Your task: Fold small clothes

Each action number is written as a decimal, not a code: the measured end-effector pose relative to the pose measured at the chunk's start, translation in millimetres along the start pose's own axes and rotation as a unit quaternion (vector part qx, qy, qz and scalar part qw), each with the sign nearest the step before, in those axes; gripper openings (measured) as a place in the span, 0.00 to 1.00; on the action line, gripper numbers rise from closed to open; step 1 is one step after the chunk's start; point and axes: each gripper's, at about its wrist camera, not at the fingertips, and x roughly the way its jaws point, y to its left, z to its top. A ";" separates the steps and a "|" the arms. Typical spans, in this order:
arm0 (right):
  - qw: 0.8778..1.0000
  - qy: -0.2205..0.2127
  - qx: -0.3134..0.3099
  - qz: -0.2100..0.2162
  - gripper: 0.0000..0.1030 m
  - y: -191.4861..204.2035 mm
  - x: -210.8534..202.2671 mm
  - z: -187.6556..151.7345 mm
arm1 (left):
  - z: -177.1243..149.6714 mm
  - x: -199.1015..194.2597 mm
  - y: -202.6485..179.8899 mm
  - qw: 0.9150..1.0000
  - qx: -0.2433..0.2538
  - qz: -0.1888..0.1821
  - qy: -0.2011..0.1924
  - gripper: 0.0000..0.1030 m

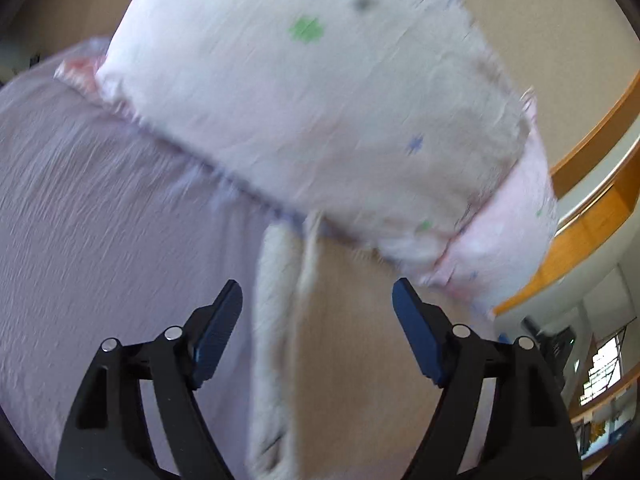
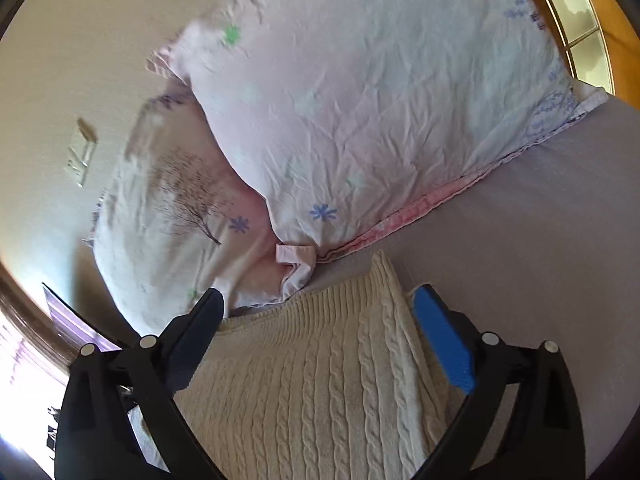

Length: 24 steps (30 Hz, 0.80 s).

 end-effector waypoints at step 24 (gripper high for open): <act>0.999 -0.039 0.001 0.012 0.96 -30.9 -76.8 -6.0 | -47.0 96.0 -217.9 0.943 -0.001 -0.318 0.095 0.27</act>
